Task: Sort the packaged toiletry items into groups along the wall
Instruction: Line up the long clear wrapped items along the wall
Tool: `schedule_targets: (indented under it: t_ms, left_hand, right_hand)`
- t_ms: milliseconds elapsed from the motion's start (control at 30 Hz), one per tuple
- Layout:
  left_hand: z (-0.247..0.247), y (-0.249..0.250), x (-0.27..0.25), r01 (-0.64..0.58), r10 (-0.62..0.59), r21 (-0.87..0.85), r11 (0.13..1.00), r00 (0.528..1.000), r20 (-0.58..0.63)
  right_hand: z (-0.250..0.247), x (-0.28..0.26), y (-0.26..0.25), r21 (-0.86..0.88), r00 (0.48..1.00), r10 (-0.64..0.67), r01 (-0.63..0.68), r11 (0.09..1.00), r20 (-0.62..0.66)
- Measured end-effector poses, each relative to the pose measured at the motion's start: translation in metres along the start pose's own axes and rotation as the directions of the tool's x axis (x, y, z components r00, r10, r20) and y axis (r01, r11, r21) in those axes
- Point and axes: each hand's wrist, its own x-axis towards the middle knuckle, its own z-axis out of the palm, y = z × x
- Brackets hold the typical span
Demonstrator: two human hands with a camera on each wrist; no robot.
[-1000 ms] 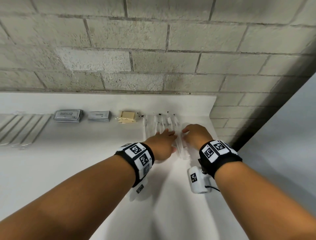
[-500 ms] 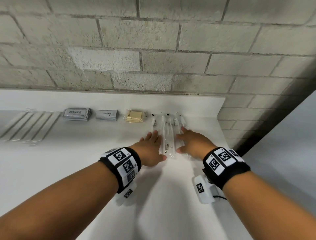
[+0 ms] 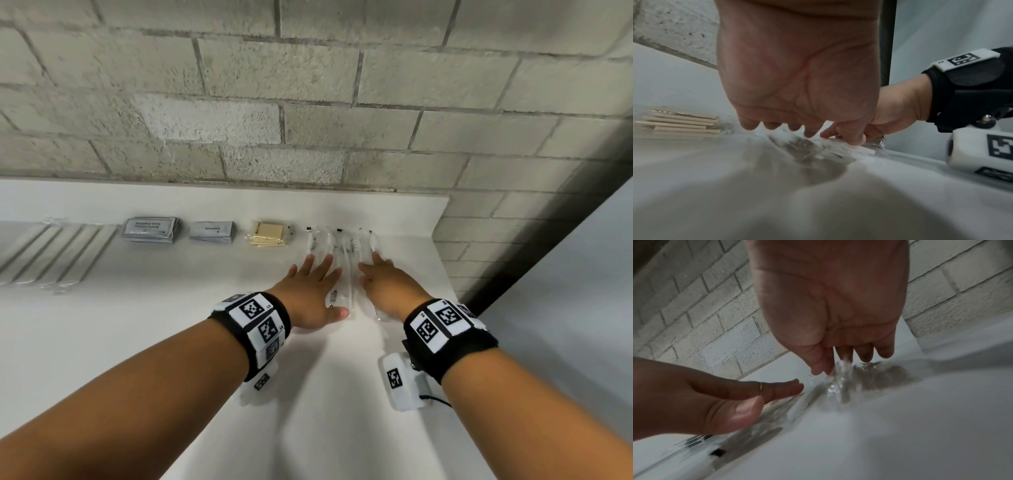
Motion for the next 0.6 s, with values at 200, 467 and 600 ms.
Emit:
schedule_targets:
  t_ms: [200, 467, 600]
  left_hand:
    - [0.002, 0.002, 0.004, 0.030, -0.029, -0.048, 0.998, 0.999, 0.013]
    - [0.002, -0.004, -0.001, 0.113, -0.117, -0.058, 0.992, 0.990, -0.080]
    - [0.006, -0.007, 0.003, 0.157, -0.158, -0.051, 0.986, 0.987, -0.031]
  right_hand:
    - [-0.002, -0.004, -0.001, 0.057, 1.000, 0.007, -0.008, 0.998, 0.010]
    - [-0.006, -0.012, 0.007, 0.060, 0.995, 0.094, -0.092, 0.994, -0.026]
    - [0.000, -0.010, 0.006, -0.002, 0.992, 0.127, -0.127, 0.992, -0.010]
